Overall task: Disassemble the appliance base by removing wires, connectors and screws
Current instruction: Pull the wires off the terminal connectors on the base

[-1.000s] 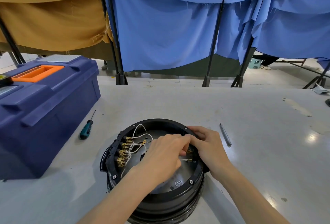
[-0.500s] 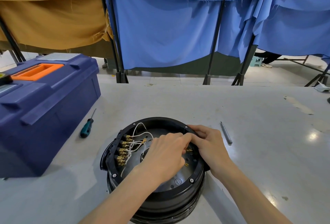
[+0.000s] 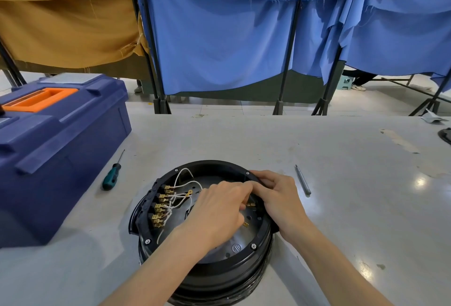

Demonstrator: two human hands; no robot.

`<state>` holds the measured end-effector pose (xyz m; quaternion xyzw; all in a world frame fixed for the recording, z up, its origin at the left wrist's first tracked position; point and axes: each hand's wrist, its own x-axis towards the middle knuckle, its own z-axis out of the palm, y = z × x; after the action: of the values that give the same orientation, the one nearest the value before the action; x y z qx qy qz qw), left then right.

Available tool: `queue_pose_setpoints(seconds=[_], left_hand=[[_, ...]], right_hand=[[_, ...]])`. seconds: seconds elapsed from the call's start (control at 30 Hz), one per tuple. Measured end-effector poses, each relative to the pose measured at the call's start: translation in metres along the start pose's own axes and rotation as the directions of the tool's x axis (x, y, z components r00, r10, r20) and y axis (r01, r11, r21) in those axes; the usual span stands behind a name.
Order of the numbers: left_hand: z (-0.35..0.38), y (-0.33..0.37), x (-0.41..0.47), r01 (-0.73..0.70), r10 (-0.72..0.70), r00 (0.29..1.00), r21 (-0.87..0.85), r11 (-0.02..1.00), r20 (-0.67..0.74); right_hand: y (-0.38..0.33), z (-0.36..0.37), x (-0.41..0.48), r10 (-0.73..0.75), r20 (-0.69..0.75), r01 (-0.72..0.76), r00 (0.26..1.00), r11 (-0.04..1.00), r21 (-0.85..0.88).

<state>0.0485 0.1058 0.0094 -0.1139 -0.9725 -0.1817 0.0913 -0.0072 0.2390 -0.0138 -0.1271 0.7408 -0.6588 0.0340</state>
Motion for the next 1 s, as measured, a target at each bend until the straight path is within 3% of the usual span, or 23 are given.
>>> queue_pose_setpoints(seconds=[0.27,0.4,0.5,0.67,0.77,0.87,1.0], left_hand=[[-0.011,-0.003,-0.006,0.115,-0.112,0.991,0.044,0.992,-0.071],[-0.014,-0.008,-0.014,0.091,-0.093,0.995,-0.074,0.993,-0.035],[-0.008,-0.002,-0.009,0.073,-0.099,0.989,-0.229,0.971,-0.107],[-0.020,0.000,0.005,0.059,-0.255,0.949,-0.686,0.725,-0.187],[-0.027,0.002,0.012,0.007,-0.267,0.941,-0.777,0.629,-0.209],[-0.031,0.000,0.018,-0.025,-0.308,0.922,-0.830,0.557,-0.234],[-0.034,-0.001,0.020,-0.046,-0.336,0.915,-0.885,0.464,-0.224]], right_hand=[[0.002,0.001,0.000,0.023,-0.015,-0.022,1.000,1.000,0.015],[0.001,0.001,-0.001,0.025,-0.033,-0.025,0.999,1.000,0.006],[0.000,0.001,-0.002,0.038,-0.032,-0.037,0.999,0.999,0.033],[-0.003,0.001,-0.003,0.013,-0.005,-0.012,1.000,1.000,0.022],[-0.006,-0.001,-0.003,0.007,-0.003,-0.007,1.000,0.999,0.043],[-0.015,-0.004,-0.004,-0.086,-0.046,0.088,0.995,0.995,0.054],[-0.033,-0.005,-0.009,-0.191,0.082,0.185,0.978,0.980,0.071]])
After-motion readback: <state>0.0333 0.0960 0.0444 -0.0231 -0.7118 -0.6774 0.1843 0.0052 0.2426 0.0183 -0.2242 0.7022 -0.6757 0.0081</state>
